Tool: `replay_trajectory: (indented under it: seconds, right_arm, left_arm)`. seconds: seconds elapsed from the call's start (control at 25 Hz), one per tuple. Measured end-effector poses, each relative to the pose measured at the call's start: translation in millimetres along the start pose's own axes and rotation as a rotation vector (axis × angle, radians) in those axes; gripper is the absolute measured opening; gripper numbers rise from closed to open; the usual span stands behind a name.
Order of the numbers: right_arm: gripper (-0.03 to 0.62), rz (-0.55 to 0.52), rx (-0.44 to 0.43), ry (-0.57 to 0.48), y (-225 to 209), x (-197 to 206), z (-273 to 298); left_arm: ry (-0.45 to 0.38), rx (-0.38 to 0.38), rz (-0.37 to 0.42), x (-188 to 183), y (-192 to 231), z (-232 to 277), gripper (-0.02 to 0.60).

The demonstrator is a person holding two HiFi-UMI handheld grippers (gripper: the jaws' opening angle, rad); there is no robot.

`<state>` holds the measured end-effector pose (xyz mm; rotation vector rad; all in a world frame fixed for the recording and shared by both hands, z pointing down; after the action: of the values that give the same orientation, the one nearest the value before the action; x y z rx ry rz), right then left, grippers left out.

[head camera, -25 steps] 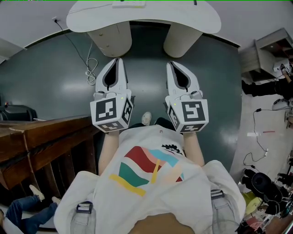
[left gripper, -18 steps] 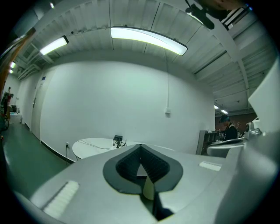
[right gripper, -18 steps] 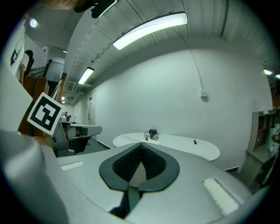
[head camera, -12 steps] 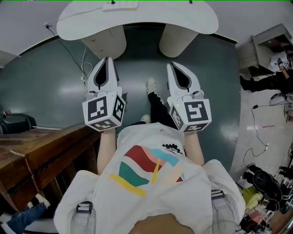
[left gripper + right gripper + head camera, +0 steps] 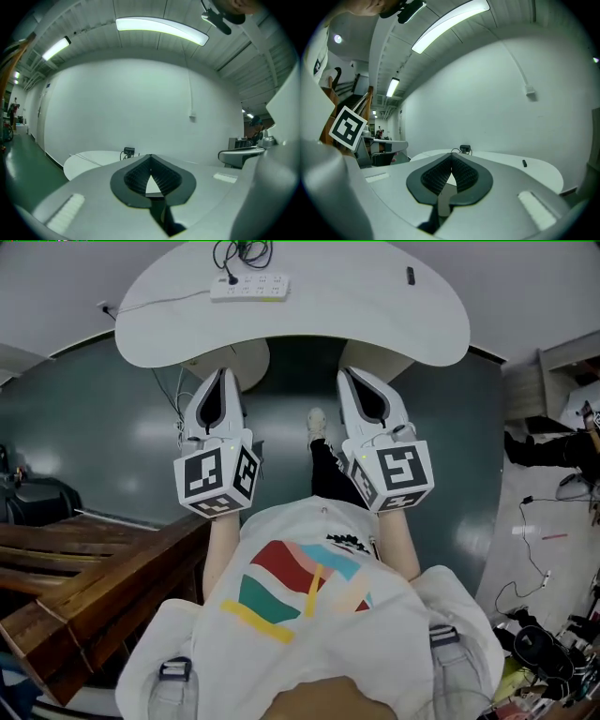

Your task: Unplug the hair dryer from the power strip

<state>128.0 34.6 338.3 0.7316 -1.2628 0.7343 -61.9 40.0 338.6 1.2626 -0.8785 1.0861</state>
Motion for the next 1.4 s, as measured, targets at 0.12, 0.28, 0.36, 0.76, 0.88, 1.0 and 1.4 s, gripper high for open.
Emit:
replay_trajectory:
  seconds: [0.12,0.28,0.36,0.76,0.88,1.0,1.4]
  right_arm:
    - [0.006,-0.006,-0.039,-0.016,-30,-18,49]
    - [0.006,-0.020,-0.078,-0.021,-67,-37,110]
    - [0.006,-0.031,-0.095,-0.016,-84,-44,139]
    - [0.008,-0.055,-0.153,0.033,-131,-55,231]
    - [0.008,-0.069,-0.154,0.037,-132,-59,251]
    - [0.008,-0.057,-0.170,0.034,-130,-66,264]
    - [0.022,-0.099,-0.226,0.049,-127,-70,312]
  left_arm:
    - [-0.020,-0.027,-0.008,-23,3,50,-0.002]
    - [-0.070,-0.051,0.001,-58,6,111,-0.001]
    - [-0.080,-0.072,-0.002,-69,11,142,-0.002]
    - [-0.051,-0.103,-0.057,-79,29,246,0.000]
    - [-0.013,-0.096,-0.060,-73,42,271,-0.001]
    - [-0.005,-0.091,-0.043,-82,54,288,-0.002]
    - [-0.022,-0.049,0.012,-105,75,331,0.000]
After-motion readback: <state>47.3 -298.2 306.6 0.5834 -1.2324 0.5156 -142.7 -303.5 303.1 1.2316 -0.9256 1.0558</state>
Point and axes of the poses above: the fingertips, and each gripper's own axes: z forward along the fingers, y to its left, x out of its underside, the point moved 2 cm from there along -z, backward along the fingers, and after that the axes turned 9 degrees about -z, right-handed, at the moved point
